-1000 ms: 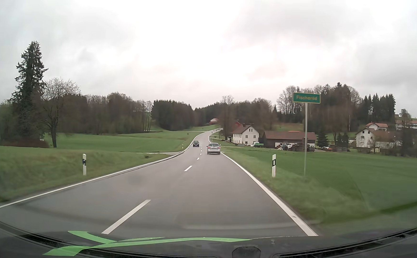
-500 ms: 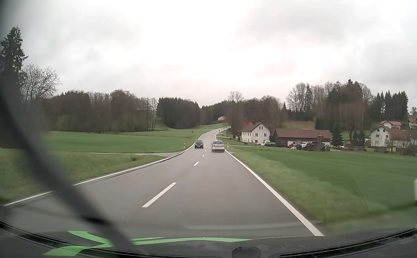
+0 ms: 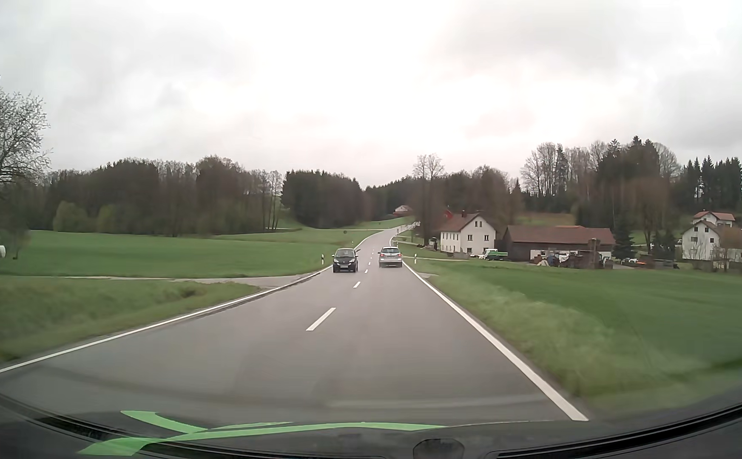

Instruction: Follow the waypoints while adhering to traffic rules and regulations

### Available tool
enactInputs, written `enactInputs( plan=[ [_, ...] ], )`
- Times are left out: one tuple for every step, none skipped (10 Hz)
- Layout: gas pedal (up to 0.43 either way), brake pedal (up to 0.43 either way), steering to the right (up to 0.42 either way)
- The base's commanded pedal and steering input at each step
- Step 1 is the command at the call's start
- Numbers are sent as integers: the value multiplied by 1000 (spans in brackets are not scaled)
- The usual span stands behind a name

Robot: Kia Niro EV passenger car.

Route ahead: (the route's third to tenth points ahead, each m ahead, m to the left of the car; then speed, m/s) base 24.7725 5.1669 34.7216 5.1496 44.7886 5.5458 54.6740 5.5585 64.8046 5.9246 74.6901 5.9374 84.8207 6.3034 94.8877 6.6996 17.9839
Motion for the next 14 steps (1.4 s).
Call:
enactInputs(
  plan=[
    [0, 0, -7],
    [0, 0, -7],
    [0, 0, -8],
    [20, 0, -7],
    [59, 0, -8],
    [87, 0, -8],
    [98, 0, -7],
    [98, 0, -7],
    [98, 0, -7],
    [98, 0, -7],
    [98, 0, -7],
    [87, 0, -5],
    [87, 0, -4],
    [87, 0, -3]
  ],
)
